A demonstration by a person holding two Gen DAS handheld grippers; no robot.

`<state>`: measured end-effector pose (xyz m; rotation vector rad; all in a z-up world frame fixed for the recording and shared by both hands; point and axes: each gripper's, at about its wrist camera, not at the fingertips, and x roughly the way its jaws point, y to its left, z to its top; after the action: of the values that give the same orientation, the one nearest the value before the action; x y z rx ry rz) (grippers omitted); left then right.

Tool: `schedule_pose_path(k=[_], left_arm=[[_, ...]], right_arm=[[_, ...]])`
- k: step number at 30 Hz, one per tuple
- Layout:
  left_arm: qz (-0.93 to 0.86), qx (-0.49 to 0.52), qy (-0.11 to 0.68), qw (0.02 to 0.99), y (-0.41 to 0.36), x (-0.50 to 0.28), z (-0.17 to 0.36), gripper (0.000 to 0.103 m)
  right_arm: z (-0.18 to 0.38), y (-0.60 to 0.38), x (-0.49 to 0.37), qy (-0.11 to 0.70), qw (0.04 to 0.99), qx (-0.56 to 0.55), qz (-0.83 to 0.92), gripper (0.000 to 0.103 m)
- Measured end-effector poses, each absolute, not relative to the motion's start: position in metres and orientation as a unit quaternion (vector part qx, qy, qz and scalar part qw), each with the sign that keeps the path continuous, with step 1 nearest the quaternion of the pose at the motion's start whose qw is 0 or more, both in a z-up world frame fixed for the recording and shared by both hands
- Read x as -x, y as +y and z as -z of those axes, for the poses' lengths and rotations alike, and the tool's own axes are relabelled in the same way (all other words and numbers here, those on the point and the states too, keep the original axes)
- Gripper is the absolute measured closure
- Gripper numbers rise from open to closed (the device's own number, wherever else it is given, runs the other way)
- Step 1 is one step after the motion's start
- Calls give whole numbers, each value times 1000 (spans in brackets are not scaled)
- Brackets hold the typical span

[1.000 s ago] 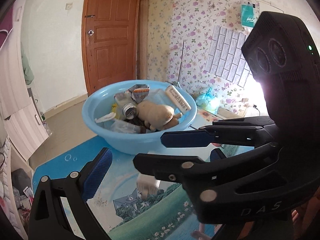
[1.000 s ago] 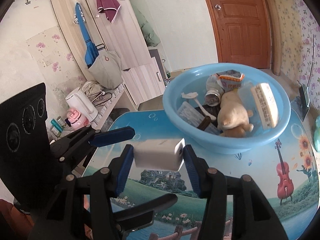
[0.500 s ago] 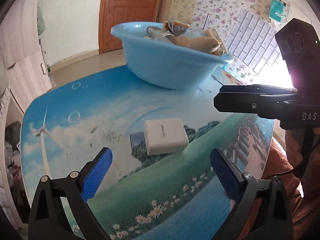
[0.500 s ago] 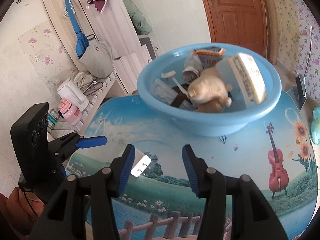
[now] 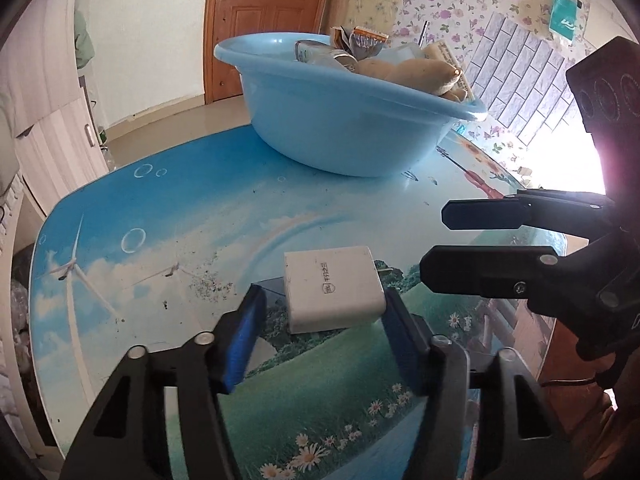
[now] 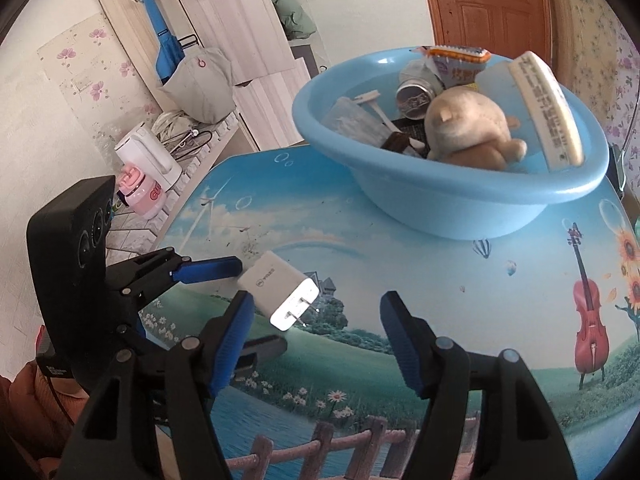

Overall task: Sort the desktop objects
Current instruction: 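Grasp the white power adapter with left tool, then lift and carry the adapter with left tool over the basin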

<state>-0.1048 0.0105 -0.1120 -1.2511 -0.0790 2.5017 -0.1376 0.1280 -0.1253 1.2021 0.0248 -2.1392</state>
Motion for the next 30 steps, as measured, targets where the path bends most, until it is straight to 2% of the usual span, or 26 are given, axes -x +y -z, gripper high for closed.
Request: schedule_pose_path(k=[7,17,25,30], left_arm=[[-890,422,-34,168,9,102,101,55],[-916,369,-48,151,-3,96,56,55],[-926,338,-47,160,5,106,20,55],[-929,330,-37,161,19,127,12,55]], right_arm=[[128,134,140,0,331,-462,823,38],[113,150,142,-38,336,-435,834,38],[71,171,134,-39,342,-373,862,38],[60,182,146,-28,313,-353,881,38]])
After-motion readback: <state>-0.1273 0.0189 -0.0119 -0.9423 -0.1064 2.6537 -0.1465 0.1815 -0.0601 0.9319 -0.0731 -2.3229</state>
